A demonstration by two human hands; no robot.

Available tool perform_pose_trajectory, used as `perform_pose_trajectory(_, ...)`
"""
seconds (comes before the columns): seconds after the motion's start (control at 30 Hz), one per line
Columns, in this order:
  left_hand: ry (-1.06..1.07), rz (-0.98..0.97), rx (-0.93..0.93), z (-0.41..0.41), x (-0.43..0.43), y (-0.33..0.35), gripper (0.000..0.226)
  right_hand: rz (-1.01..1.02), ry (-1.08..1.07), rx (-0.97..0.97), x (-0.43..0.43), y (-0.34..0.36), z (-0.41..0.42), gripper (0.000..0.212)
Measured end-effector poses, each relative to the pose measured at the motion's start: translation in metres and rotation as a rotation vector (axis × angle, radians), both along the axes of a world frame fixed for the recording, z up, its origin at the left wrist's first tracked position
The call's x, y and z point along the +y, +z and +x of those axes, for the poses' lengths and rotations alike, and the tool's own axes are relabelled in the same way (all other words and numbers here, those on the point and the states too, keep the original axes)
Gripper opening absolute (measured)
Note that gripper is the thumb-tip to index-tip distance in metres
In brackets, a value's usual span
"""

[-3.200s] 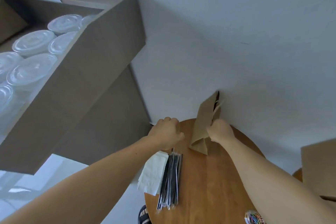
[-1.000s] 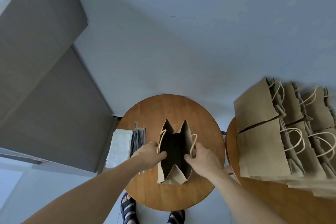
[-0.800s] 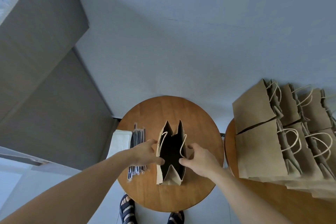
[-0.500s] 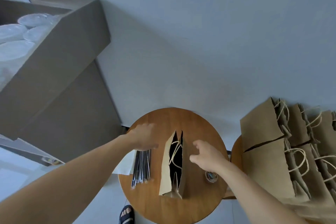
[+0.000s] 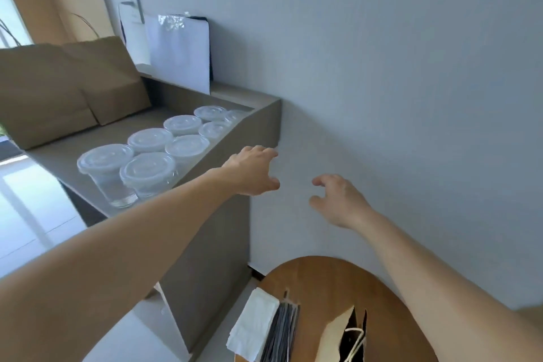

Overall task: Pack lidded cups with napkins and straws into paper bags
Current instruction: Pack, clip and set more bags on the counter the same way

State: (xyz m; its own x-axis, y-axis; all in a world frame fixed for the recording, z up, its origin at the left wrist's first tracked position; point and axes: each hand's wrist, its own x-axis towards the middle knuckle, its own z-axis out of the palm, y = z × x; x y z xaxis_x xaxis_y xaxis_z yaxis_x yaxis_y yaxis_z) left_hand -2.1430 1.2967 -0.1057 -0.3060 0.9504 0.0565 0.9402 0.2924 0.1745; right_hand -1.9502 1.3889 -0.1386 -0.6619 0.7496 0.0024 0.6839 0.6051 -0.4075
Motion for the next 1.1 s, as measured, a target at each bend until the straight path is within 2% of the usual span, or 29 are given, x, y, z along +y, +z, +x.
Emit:
perform_pose_trajectory(0.13,0.048,0.118,0.011,-0.058,-0.014,0.030,0.071,0.105,0.063,0.035,-0.001,0.040,-0.066,0.048)
perform_pose_trajectory(0.33,0.158,0.157,0.031,-0.178,-0.055,0.054,0.067,0.144,0.216,0.162,-0.029,0.074,-0.185,0.045)
perform_pose_trajectory(0.53,0.364,0.068,0.050,-0.289,-0.128,0.051,0.070,0.078,0.467,0.128,-0.075,0.080,-0.296,0.049)
perform_pose_trajectory(0.6,0.421,0.053,0.030,-0.315,-0.151,0.048,0.069,0.064,0.551,0.094,-0.090,0.080,-0.325,0.054)
perform_pose_trajectory(0.7,0.483,0.051,-0.001,-0.340,-0.177,0.040,0.069,0.016,0.674,-0.017,-0.114,0.078,-0.359,0.072)
perform_pose_trajectory(0.9,0.529,0.008,-0.036,-0.364,-0.203,0.024,0.068,0.098,0.806,-0.359,-0.144,0.065,-0.394,0.105)
perform_pose_trajectory(0.97,0.529,0.000,-0.032,-0.368,-0.205,0.022,0.068,0.139,0.819,-0.400,-0.146,0.061,-0.398,0.109)
perform_pose_trajectory(1.1,0.506,0.025,-0.037,-0.374,-0.200,0.023,0.069,0.199,0.839,-0.331,-0.148,0.056,-0.402,0.101)
